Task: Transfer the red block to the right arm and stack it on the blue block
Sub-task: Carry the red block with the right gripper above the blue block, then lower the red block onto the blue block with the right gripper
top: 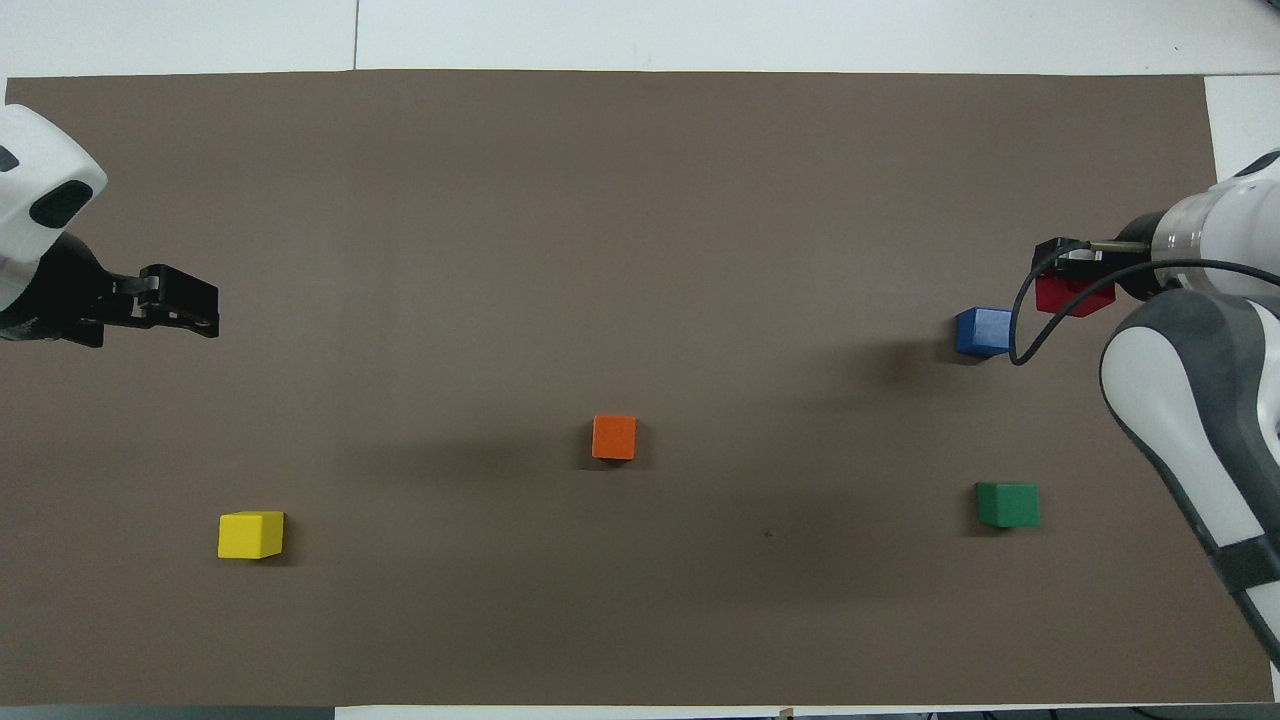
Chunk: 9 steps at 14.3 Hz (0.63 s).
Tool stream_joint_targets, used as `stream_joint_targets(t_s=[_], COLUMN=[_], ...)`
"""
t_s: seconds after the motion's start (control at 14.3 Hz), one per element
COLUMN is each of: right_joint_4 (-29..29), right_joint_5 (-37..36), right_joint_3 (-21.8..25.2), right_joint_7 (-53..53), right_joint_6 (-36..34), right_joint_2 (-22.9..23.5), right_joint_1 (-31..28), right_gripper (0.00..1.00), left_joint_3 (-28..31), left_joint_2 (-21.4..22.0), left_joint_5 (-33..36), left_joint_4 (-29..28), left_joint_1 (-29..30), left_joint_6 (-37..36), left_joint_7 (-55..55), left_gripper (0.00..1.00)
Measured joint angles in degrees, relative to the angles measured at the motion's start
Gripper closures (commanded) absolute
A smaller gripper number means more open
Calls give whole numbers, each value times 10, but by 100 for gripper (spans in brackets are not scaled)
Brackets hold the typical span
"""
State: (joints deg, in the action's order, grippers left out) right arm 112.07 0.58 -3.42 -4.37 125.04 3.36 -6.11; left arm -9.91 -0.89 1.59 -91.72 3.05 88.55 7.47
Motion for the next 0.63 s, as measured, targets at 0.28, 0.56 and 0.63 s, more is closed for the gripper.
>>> stream_joint_targets(t_s=[0.28,0.56,0.63], right_joint_4=[8,34,49], right_joint_5=[-1,-3,-17], right_joint_3=[0,1,2], right_joint_7=[7,-11,-23], right_joint_6=[16,63,88], right_joint_2=[10,27,28], right_joint_1=[0,-1,-1], right_gripper=[100,100,100], left_joint_3=[1,2,2], left_joint_2=[2,2,2], left_joint_5=[-1,-2,-2], left_joint_4=[0,-1,-1], left_joint_1=[2,3,3], left_joint_6=[17,18,18], left_joint_7=[0,0,0], left_gripper=[0,0,0])
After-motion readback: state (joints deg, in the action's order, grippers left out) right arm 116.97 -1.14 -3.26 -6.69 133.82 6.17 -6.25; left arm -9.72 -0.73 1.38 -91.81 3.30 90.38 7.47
